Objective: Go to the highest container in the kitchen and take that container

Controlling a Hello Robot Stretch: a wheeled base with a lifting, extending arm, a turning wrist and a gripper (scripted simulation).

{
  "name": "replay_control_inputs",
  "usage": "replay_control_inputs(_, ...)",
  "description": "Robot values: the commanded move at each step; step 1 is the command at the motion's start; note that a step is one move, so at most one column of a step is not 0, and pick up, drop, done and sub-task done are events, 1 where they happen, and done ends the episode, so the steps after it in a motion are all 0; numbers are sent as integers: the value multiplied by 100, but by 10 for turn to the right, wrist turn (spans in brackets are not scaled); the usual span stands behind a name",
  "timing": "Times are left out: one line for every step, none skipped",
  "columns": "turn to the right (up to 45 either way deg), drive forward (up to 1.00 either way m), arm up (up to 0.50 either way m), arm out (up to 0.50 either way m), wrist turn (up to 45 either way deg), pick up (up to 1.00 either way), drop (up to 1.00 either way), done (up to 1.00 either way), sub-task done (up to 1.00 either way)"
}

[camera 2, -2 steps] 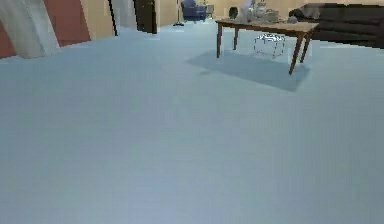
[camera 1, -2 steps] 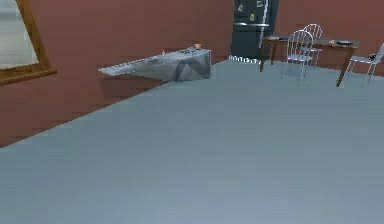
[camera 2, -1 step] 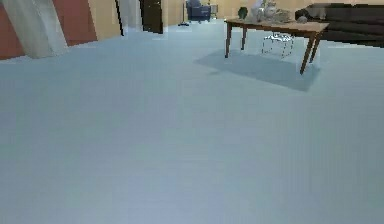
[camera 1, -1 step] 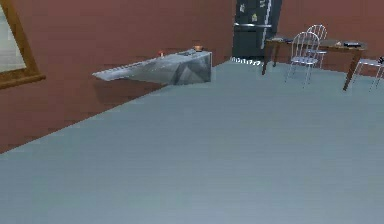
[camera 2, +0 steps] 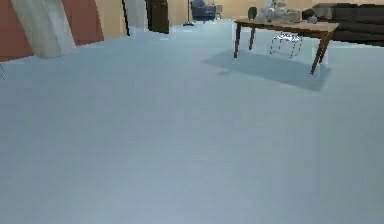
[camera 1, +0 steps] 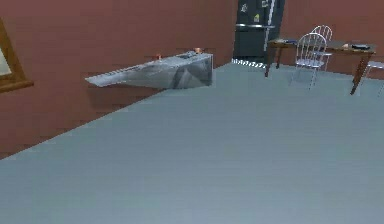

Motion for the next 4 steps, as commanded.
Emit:
replay_control_inputs(30,0,0,0,0,0,0,0,0)
replay_control_inputs(0,100,0,0,0,0,0,0,0)
replay_control_inputs(0,100,0,0,0,0,0,0,0)
replay_control_inputs(30,0,0,0,0,0,0,0,0)
